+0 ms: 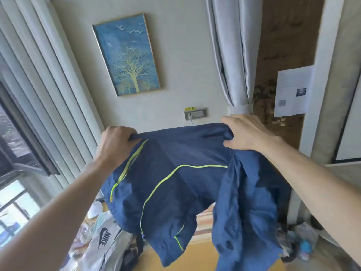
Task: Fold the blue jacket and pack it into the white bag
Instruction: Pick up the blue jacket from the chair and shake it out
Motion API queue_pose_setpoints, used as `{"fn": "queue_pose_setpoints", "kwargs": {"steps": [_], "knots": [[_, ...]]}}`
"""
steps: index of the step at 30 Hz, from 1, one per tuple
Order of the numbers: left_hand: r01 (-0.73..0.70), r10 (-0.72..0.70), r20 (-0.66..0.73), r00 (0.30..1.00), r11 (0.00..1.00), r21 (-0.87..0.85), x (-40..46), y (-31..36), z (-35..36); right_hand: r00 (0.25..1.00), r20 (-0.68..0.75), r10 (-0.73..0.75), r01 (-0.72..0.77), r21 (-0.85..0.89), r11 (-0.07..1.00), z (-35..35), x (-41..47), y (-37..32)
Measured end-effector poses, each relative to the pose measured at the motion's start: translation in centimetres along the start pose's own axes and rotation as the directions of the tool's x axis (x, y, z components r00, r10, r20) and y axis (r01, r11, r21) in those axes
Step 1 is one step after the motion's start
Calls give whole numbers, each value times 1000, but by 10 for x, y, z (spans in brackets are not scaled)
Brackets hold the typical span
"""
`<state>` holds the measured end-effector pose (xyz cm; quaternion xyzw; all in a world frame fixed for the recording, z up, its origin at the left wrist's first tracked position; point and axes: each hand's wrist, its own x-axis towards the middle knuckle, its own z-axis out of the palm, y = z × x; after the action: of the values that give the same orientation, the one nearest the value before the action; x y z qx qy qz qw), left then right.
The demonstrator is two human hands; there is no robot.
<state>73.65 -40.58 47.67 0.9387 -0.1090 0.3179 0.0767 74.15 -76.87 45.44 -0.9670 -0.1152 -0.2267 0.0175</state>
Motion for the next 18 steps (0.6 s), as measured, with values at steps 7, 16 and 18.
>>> {"fn": "queue_pose_setpoints", "kwargs": {"steps": [7,16,18], "knots": [[114,-124,96,988,989,98,-19,-21,11,919,-8,395,-391,121,912,29,28,63],[346,-279,366,888,929,-130,-27,-49,67,521,8,854,-672,620,405,24,99,125],[368,-241,461,854,906,-209,-31,-50,97,514,109,851,-611,743,273,18,123,124]]}}
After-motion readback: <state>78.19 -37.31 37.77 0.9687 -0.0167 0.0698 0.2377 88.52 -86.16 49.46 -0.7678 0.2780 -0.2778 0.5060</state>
